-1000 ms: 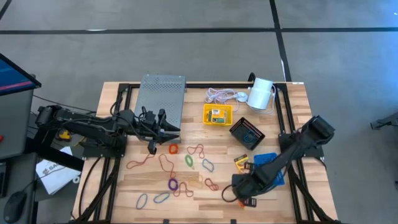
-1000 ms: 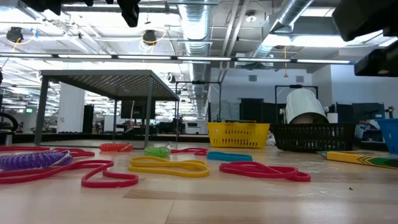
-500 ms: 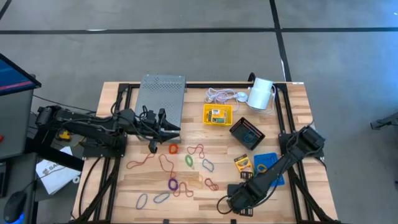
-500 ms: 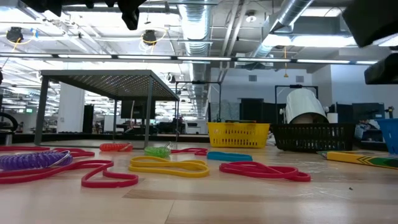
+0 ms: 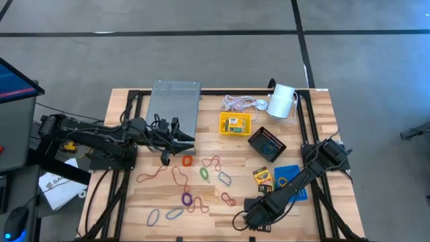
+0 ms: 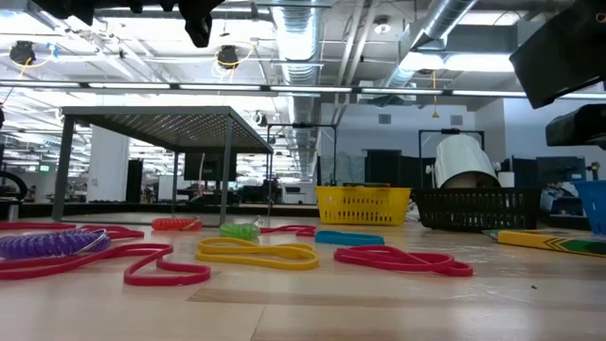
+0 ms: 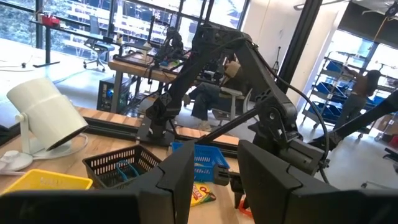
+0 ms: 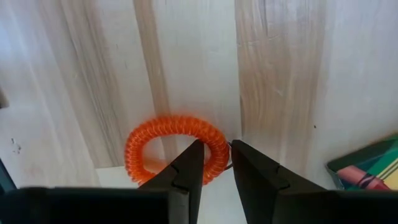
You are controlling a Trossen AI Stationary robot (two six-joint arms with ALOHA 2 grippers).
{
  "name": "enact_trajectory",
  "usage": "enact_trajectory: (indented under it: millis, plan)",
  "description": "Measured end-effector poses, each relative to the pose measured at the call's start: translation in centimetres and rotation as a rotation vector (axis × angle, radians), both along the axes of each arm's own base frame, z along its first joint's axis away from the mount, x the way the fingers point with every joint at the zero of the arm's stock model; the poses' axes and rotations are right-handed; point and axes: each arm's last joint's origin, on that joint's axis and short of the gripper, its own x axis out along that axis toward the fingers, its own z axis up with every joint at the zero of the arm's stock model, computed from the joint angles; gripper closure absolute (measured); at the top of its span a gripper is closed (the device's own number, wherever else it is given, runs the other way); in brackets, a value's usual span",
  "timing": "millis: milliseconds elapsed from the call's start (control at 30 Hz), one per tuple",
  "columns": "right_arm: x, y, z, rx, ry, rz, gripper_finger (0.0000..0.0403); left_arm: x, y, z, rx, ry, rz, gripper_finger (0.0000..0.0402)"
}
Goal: Pick & Place Office Desk Supplies
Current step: Put the orange spring keychain into the blue bin
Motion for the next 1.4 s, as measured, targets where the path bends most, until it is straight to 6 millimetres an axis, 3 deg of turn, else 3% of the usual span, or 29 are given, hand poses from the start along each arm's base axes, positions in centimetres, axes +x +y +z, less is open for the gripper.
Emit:
enact_trajectory:
  millis: [233,400,833,1000,1167,1400]
  plan:
    - [0.3,-0.3,-0.2,-0.005,-0.006,-0.057,0.0331,0.0,0.0,-0.2,0.001,0.023,0.0,0.0282]
    - [0.6,-0.5,-0.2,-0.004,-0.012,-0.081,0.039,0.0,0.0,-0.5,0.003,0.05,0.0,0.0282]
    - [0.8,-1.3,0.5,-0.006,-0.023,-0.153,0.0399,0.0,0.0,-0.5,0.003,0.053,-0.006,0.0282]
    - [1.4,-2.7,2.8,0.032,-0.077,-0.146,0.04,-0.2,0.0,-0.3,0.002,0.038,-0.007,0.0282]
    - [2.0,-5.4,5.8,0.06,-0.134,-0.12,0.0402,-0.8,0.0,0.3,0.001,0.012,-0.009,0.0282]
    - [0.3,-10.5,9.4,0.047,-0.163,-0.194,0.0402,-2.5,0.1,1.6,0.01,-0.045,-0.008,0.0282]
